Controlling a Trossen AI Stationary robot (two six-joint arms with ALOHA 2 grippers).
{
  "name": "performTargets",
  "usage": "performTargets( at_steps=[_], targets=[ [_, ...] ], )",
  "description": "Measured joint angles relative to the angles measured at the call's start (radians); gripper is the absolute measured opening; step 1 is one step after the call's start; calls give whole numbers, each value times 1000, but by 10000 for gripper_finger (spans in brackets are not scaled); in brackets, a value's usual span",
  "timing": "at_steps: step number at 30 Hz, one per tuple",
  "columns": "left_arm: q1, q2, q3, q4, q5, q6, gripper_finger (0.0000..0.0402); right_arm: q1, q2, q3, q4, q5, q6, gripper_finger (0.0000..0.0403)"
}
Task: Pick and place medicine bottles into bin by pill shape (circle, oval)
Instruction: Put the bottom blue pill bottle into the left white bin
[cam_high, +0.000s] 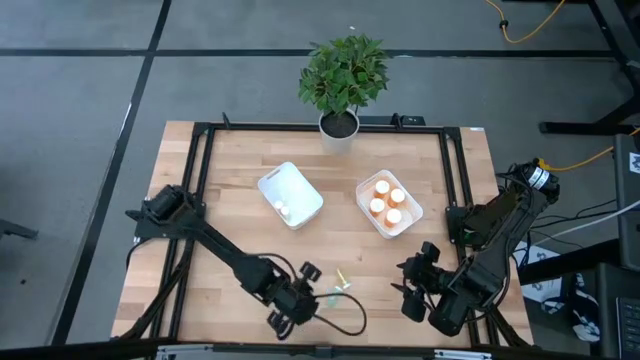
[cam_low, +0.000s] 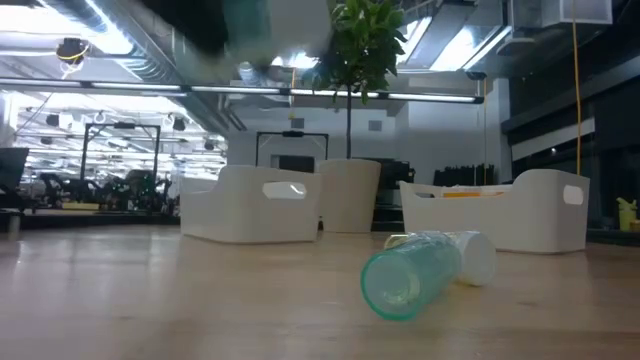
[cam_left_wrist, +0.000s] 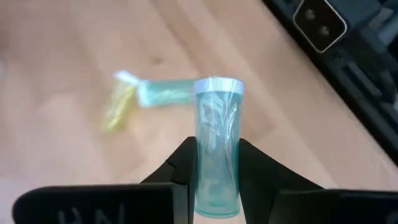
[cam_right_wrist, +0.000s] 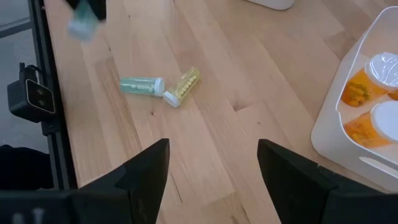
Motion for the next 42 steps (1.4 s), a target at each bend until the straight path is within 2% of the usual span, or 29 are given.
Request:
performTargets(
  at_steps=[5,10,15,19,22,25,28,37,42],
  targets=[
    [-2,-115,-38,-67,-51,-44,70,0,0,0,3,4,0,245],
    [-1,-270,-217,-16,-81,-148,70,0,0,0,4,27,0,245],
    [-1,-431,-506,271,-135,-226,69,0,0,0,5,52,-2,245],
    [8,-496,-711,611,-220,-290,70,-12,0,0,9,173,-4,245],
    [22,-498,-800,781,-294,-312,70,-57,2,0,36,241,-7,245],
    [45,-491,-829,853,-323,-306,71,-135,16,0,75,239,-59,245],
    [62,-491,-832,870,-341,-273,72,-237,44,0,134,182,-164,245],
    [122,-496,-832,889,-408,-244,73,-560,120,0,360,-149,-605,245],
    [191,-567,-832,842,-368,-150,73,-703,119,0,483,-330,-883,245]
  ],
)
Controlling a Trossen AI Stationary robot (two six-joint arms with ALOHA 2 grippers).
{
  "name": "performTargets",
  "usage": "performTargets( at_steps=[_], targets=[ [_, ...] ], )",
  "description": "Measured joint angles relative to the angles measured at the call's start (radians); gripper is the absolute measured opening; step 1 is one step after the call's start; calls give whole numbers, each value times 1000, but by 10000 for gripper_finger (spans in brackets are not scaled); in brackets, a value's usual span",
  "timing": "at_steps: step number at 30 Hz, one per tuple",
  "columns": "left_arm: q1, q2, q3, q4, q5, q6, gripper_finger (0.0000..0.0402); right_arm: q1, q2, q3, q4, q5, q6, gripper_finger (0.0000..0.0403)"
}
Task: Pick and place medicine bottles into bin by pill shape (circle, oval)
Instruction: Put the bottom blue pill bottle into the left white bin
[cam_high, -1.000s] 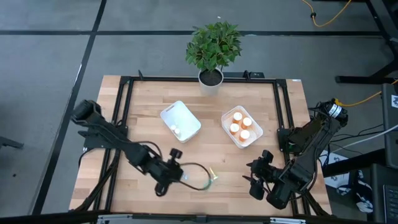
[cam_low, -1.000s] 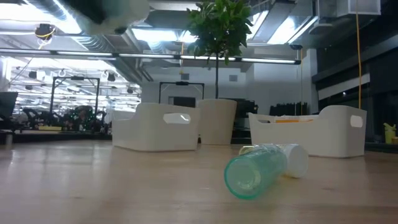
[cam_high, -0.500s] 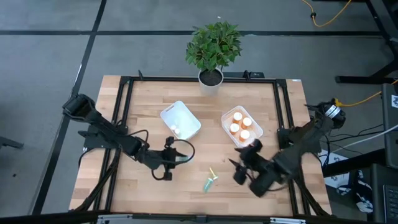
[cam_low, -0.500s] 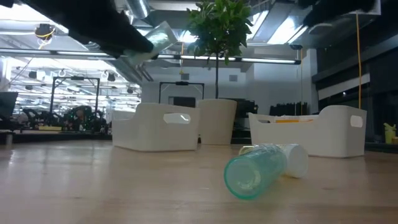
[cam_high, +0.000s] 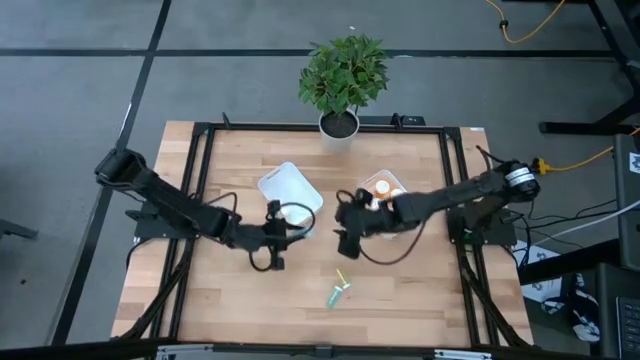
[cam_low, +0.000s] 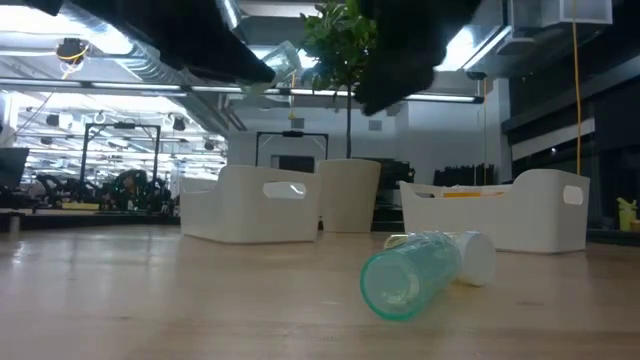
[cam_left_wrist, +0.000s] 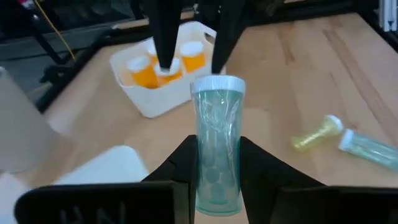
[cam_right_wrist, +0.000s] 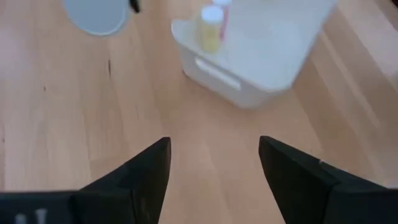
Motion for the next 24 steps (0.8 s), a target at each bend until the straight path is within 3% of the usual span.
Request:
performTargets(
  at_steps=[5,11,24],
  targets=[
    [58,-92,1,-115,12,22,73,-90,15,0,133,-108,-162,245],
    [74,-106,0,-118,82,-24,73,-125,52,0,261,-199,-271,245],
    [76,-107,0,-138,85,-20,73,-122,63,-2,407,-237,-301,245]
  ],
)
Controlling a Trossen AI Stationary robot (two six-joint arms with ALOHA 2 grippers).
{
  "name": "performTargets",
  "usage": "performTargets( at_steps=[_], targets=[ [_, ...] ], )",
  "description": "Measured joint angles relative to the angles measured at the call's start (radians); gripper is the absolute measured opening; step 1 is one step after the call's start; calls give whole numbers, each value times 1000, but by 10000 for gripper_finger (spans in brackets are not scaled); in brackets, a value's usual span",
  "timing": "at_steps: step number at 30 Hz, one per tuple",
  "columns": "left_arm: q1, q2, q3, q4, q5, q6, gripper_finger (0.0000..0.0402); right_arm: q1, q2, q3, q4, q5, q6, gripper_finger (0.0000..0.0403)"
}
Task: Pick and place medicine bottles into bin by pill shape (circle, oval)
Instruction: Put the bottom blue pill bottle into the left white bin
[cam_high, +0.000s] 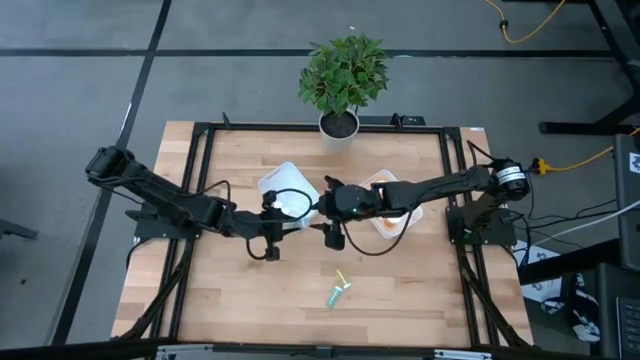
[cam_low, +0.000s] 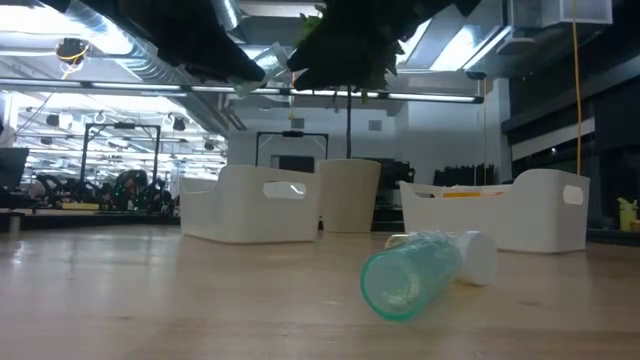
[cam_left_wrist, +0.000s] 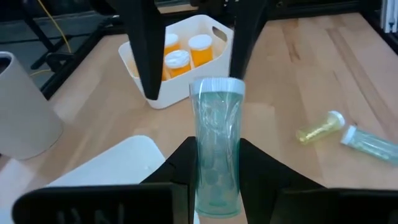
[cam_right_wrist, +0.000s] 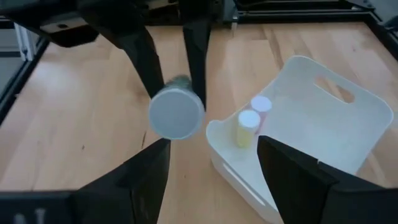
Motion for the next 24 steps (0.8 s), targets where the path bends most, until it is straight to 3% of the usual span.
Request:
performTargets(
  at_steps=[6,19,24],
  targets=[
    [31,2,0,2,-2,26,73,0,-1,3,37,-18,2,245],
    [95,2,0,94,132,105,73,-2,-2,2,58,-16,2,245],
    [94,2,0,90,138,106,73,-2,-2,2,59,-10,2,245]
  ],
)
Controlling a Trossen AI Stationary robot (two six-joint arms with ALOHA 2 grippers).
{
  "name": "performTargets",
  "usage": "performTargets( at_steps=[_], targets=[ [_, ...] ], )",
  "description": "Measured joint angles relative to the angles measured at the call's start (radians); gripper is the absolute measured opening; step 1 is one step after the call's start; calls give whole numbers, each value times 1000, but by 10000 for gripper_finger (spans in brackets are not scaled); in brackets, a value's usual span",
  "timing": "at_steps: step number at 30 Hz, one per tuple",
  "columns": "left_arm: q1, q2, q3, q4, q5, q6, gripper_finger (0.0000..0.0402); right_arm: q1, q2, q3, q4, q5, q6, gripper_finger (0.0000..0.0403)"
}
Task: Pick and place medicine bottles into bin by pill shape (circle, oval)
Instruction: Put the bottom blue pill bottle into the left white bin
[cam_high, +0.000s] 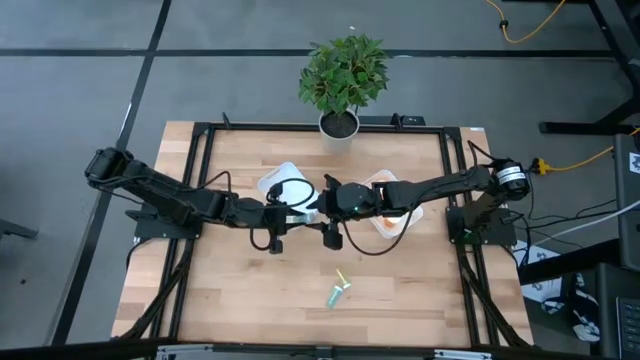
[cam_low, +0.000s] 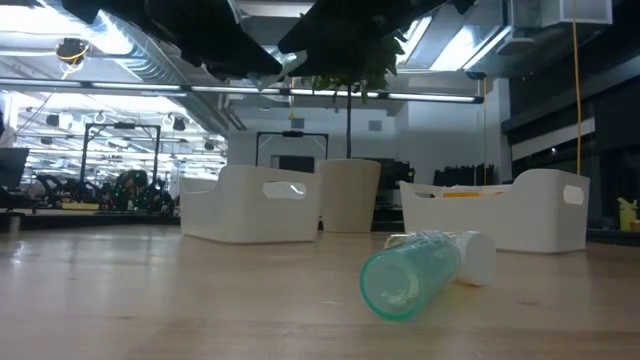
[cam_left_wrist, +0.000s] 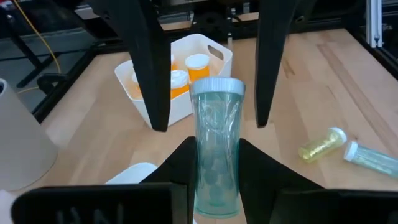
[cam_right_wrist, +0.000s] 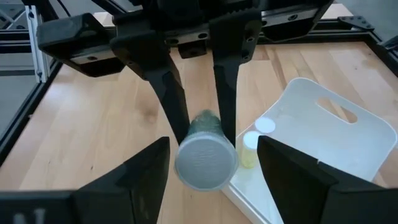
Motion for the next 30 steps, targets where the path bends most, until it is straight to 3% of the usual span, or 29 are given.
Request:
performTargets(
  at_steps=[7,19,30],
  targets=[
    [0,0,0,0,0,-1,73,0,0,0,-1,1,0,238],
    [0,0,0,-1,-9,-3,73,0,0,0,5,0,4,129],
    [-1,0,0,-6,-32,-40,85,0,2,-2,22,1,6,124]
  ],
)
